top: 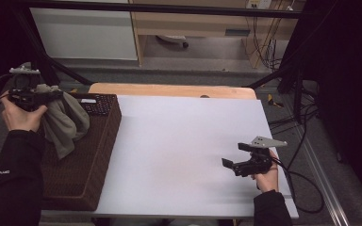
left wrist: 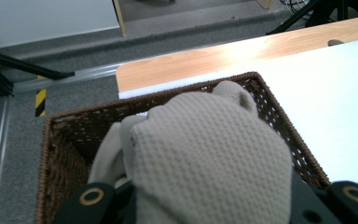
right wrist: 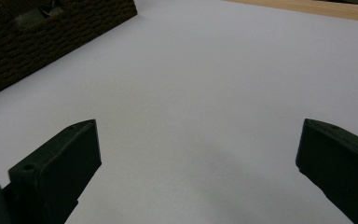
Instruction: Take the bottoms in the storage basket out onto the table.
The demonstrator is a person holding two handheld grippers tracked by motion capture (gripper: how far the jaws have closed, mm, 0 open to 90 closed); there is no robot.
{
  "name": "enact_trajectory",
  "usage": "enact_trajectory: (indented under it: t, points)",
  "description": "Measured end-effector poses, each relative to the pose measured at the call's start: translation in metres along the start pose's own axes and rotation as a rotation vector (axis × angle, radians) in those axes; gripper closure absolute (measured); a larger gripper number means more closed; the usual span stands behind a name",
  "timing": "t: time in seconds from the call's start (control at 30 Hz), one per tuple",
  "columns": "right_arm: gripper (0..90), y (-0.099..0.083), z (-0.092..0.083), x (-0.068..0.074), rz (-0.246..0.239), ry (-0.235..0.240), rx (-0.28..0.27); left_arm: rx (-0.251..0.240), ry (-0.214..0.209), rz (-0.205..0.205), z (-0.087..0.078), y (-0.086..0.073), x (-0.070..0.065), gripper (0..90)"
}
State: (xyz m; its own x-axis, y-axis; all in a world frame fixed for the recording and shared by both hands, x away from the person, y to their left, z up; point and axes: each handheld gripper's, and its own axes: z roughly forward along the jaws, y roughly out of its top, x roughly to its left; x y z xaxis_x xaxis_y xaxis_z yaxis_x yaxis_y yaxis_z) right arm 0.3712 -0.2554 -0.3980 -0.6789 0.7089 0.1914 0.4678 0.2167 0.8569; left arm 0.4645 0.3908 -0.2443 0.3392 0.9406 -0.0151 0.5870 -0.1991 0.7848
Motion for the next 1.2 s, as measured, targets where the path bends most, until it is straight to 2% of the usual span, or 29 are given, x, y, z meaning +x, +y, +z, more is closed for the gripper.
enact_trajectory:
  t: [0.77, 1.0, 1.2]
  points:
    - [0.5, 0.000, 0.000, 0.000, 0.000, -0.001, 0.001, -0.039, -0.034, 0.091, -0.056, 0.024, -0.019, 79.9]
    - [0.4, 0.000, 0.000, 0.000, 0.000, -0.001, 0.000, -0.049, -0.046, 0.093, -0.069, 0.031, -0.022, 80.0]
    - [0.4, 0.000, 0.001, 0.000, 0.000, -0.001, 0.001, -0.048, -0.043, 0.112, -0.079, 0.035, -0.026, 80.0]
